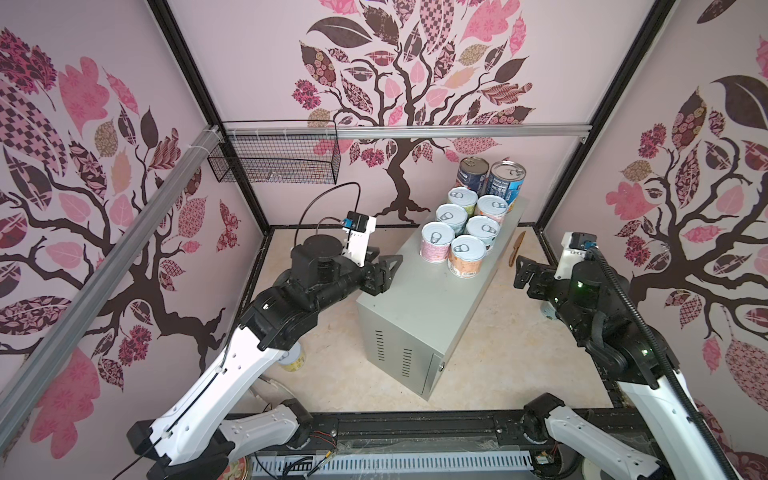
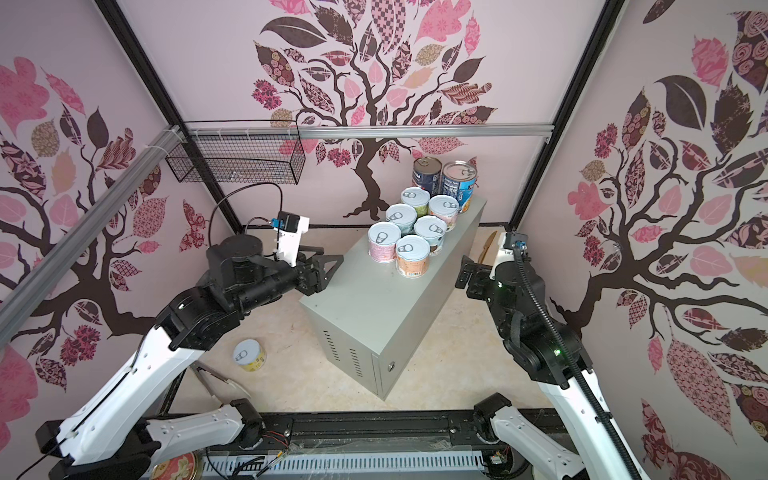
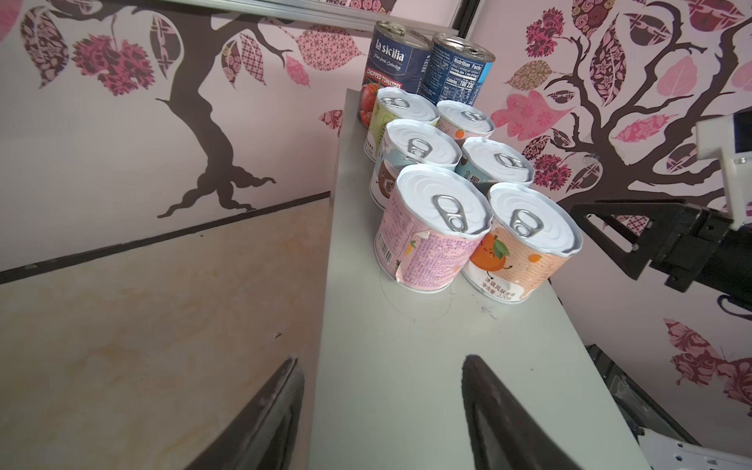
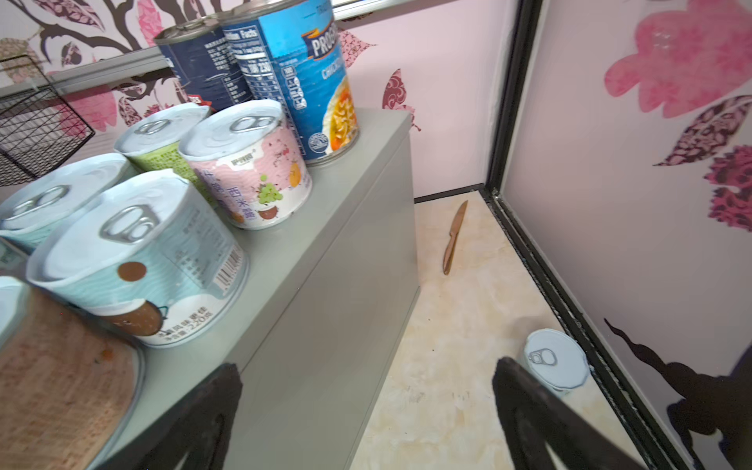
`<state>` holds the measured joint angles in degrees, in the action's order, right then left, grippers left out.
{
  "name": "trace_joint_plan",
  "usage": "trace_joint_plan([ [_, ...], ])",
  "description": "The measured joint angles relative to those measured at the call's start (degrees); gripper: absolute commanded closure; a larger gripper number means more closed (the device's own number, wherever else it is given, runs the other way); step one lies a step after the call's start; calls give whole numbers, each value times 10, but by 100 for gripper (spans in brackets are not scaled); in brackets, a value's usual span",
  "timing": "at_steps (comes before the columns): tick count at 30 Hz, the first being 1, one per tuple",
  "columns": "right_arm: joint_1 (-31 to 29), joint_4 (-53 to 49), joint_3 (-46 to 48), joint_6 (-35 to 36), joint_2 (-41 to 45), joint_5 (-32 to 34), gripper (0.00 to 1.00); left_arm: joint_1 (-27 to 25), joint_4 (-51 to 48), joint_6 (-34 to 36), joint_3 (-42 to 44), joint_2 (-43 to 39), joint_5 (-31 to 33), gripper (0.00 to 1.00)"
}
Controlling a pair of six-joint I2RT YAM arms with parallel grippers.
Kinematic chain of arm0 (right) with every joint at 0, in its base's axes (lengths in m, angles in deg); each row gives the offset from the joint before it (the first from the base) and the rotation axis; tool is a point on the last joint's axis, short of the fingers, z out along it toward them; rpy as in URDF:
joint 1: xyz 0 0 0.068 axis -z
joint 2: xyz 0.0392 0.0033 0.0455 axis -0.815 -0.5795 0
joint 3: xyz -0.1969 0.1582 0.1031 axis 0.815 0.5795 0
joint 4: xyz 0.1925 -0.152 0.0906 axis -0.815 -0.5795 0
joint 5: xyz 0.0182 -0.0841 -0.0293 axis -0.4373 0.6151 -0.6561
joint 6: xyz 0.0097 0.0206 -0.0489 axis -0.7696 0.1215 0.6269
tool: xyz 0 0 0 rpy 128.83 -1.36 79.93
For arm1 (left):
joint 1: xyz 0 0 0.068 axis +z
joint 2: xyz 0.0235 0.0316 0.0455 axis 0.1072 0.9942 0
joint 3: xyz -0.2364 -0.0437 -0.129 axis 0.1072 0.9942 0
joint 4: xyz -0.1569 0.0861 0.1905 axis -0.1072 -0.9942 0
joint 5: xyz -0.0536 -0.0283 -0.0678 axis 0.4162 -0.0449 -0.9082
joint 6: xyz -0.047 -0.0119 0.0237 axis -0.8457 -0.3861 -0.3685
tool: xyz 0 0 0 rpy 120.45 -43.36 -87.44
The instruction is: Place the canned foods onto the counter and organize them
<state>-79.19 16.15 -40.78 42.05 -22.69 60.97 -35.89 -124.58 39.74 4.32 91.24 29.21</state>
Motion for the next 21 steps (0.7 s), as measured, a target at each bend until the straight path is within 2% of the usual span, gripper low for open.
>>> trace_joint_plan([
  [4,0,-9,34,-18,17,39,0,0,-12,-6,53,-57,31,18],
  [10,0,-13,111,-63,45,87,0,5,-38,-23,127,-137,78,8],
  [16,5,8,184,-105,37,122,0,57,-61,-41,173,-210,96,2],
  [19,42,39,228,-121,25,111,0,82,-66,-54,197,-240,93,2],
  [21,105,62,259,-132,17,76,0,85,-68,-61,215,-256,89,2],
])
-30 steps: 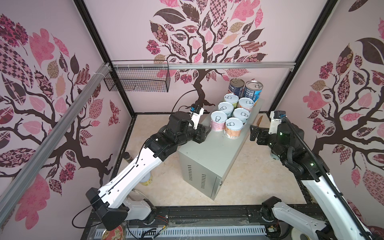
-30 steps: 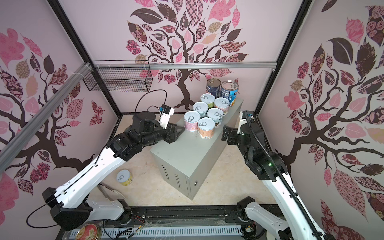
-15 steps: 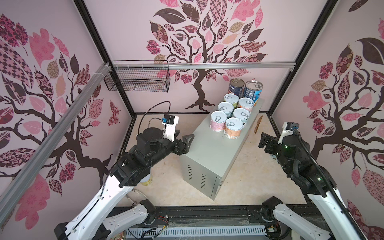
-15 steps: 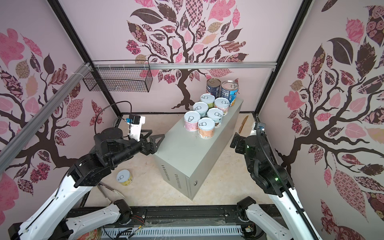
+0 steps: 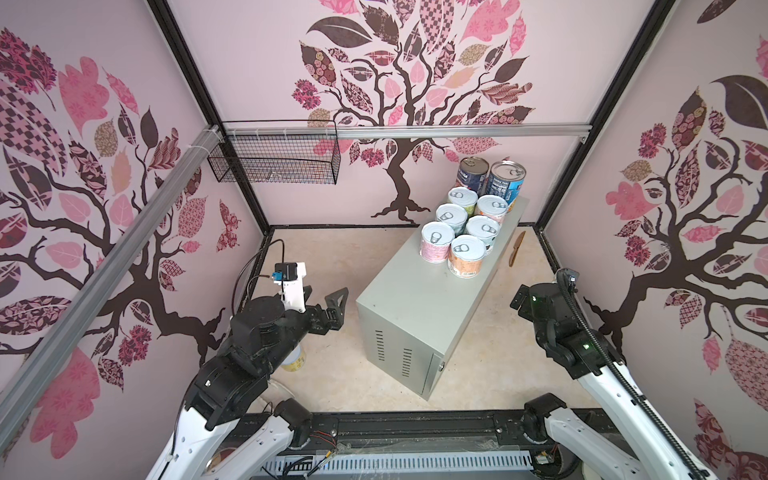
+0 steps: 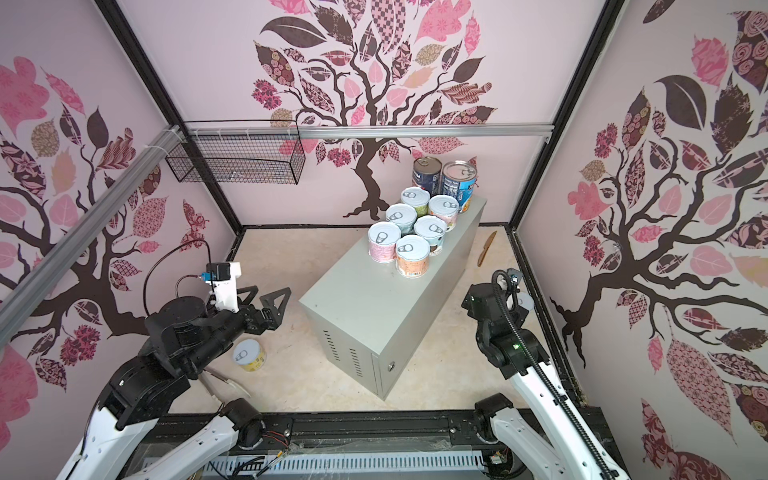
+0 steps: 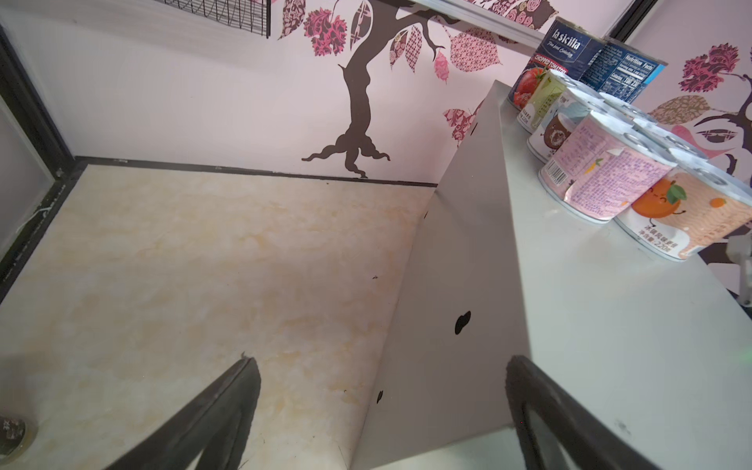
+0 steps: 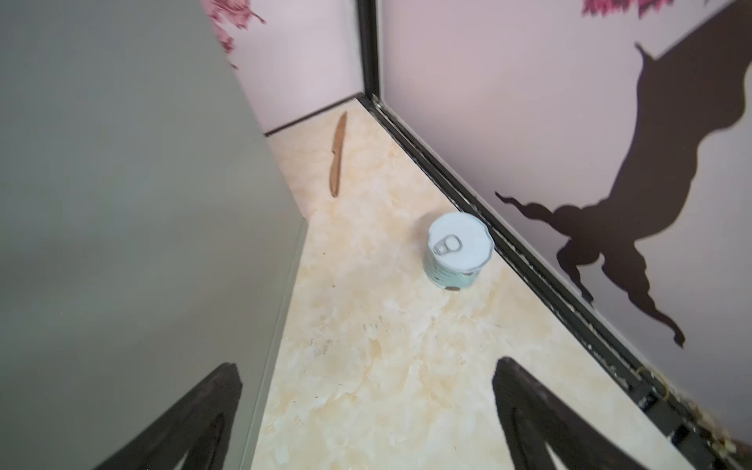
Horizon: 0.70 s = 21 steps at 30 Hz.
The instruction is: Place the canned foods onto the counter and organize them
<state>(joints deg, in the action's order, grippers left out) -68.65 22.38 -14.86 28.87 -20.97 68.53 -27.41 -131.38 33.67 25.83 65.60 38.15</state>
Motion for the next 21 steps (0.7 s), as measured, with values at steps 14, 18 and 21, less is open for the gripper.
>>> trace_joint_plan([
  [14,206,115,62,-44,-149,-106,0,2,7,-33,107,-72,16,2],
  [18,209,134,54,-45,-206,-89,0,2,7,-42,129,-85,21,2],
  [21,226,153,38,-38,-252,-86,0,2,7,-45,142,-98,27,2],
])
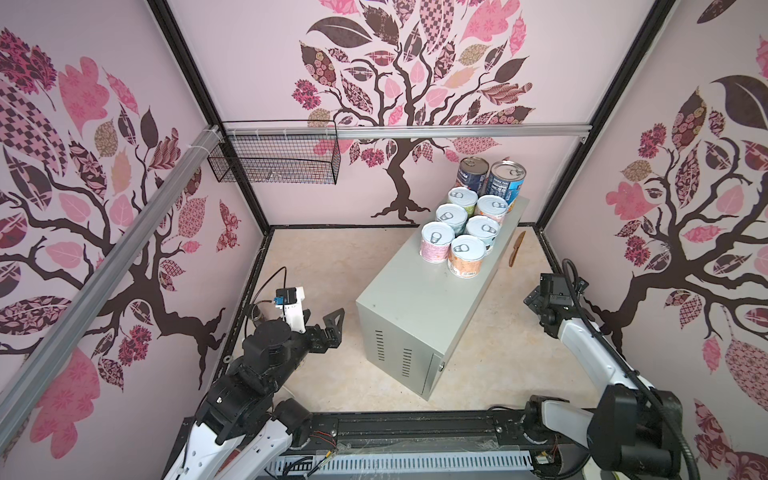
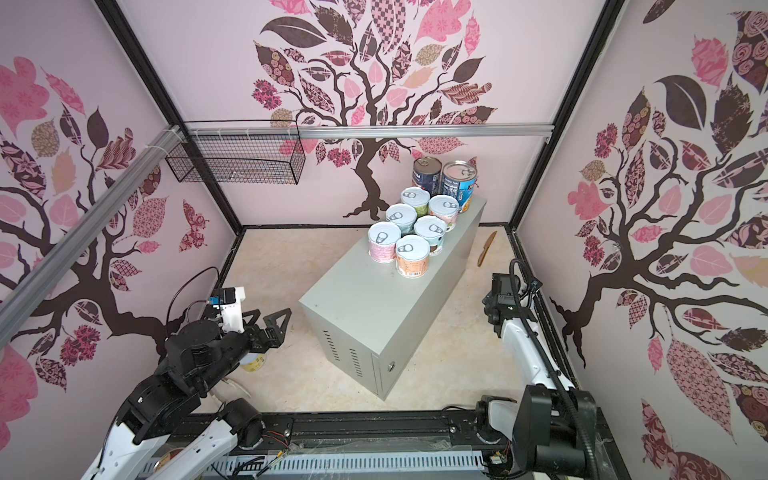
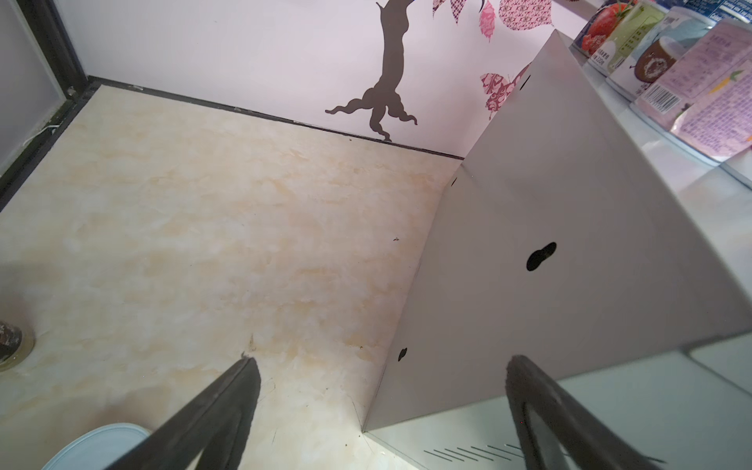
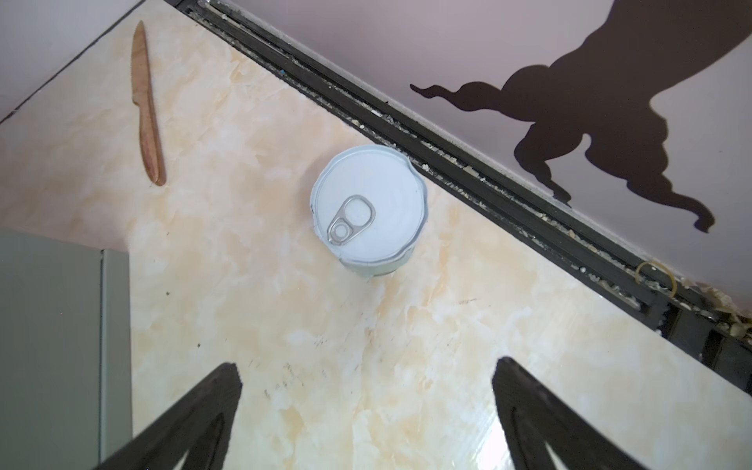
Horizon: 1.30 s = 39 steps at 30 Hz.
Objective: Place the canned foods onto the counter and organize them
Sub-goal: 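Lower the right gripper around the white-lidded light-blue can on the floor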
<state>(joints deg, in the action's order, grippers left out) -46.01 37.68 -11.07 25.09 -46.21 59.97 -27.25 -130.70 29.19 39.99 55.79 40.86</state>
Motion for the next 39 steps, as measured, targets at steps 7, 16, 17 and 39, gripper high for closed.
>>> trace_joint_plan([
  [7,30,47,-26,38,-101,4,0,0,-3,-2,9,-9,19,2],
  [16,50,67,-76,61,-196,-4,0,-15,-11,-6,9,-17,40,2],
  [17,54,68,-83,62,-200,-6,0,-15,-12,-6,9,-18,42,2],
  [39,119,56,-186,90,-337,-106,0,-26,-23,-6,9,-19,66,2],
])
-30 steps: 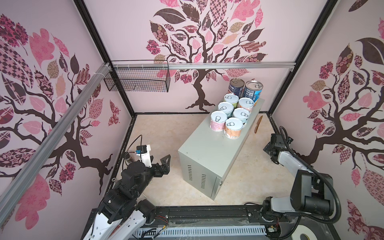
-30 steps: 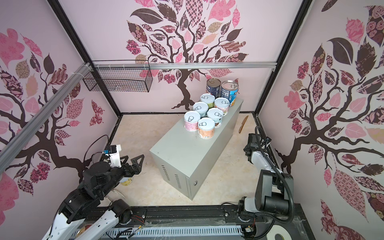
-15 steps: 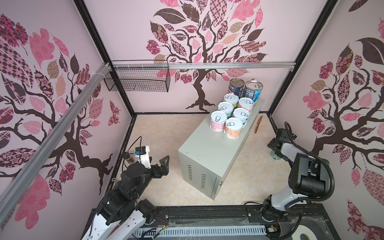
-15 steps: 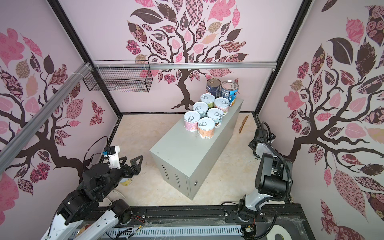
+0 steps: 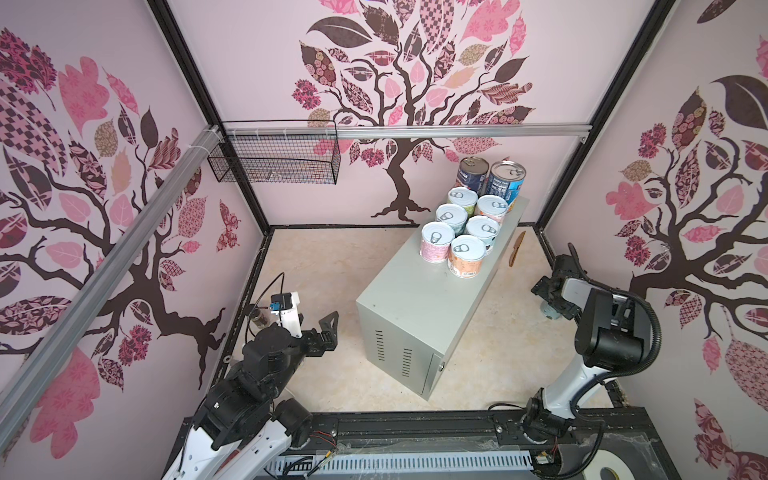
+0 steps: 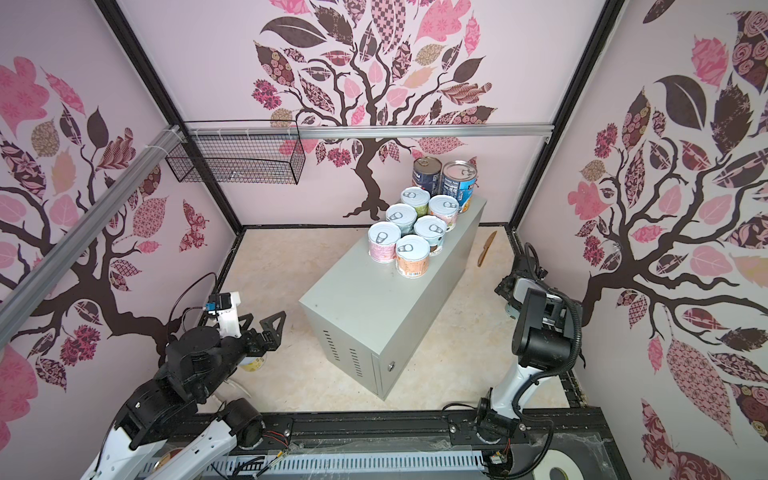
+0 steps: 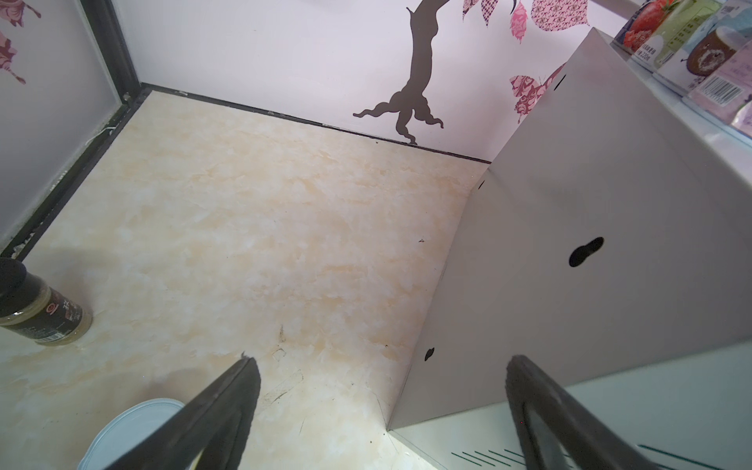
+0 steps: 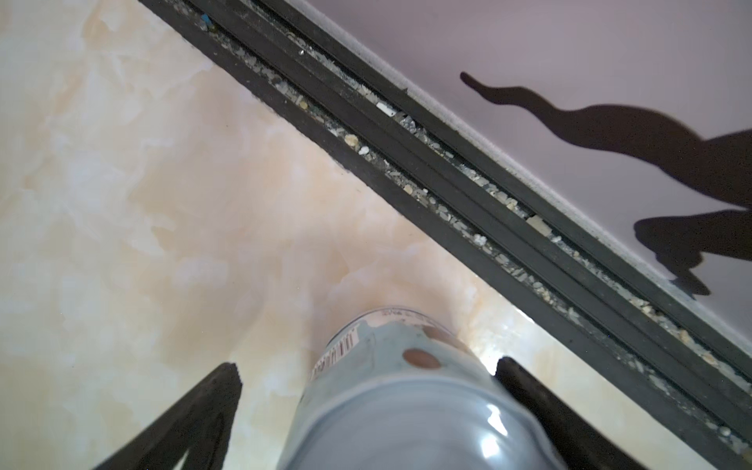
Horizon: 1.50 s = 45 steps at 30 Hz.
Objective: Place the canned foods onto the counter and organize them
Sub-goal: 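Lower the right gripper around the white-lidded light-blue can on the floor, then close the right gripper on the light-blue can and lift it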
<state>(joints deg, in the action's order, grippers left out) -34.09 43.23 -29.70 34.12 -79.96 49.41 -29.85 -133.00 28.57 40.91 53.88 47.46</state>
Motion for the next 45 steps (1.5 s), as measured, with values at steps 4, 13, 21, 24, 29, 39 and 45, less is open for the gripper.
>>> trace_joint_plan([
  [4,0,-6,-1,6,-9,-3,1,0,-2,0,0,0,2,2],
  [13,0,7,13,15,-8,4,16,0,-2,0,0,0,2,2],
  [21,-1,34,52,21,16,-1,37,0,-2,0,0,4,2,2],
  [24,-5,33,68,21,31,-9,39,0,-2,0,0,10,1,2],
  [29,-33,26,72,21,54,-11,39,0,-2,0,0,18,-1,2],
  [39,-109,26,83,16,155,-82,37,16,3,6,6,37,-28,2],
  [45,-127,15,124,10,215,-127,37,20,5,9,11,66,-44,2],
])
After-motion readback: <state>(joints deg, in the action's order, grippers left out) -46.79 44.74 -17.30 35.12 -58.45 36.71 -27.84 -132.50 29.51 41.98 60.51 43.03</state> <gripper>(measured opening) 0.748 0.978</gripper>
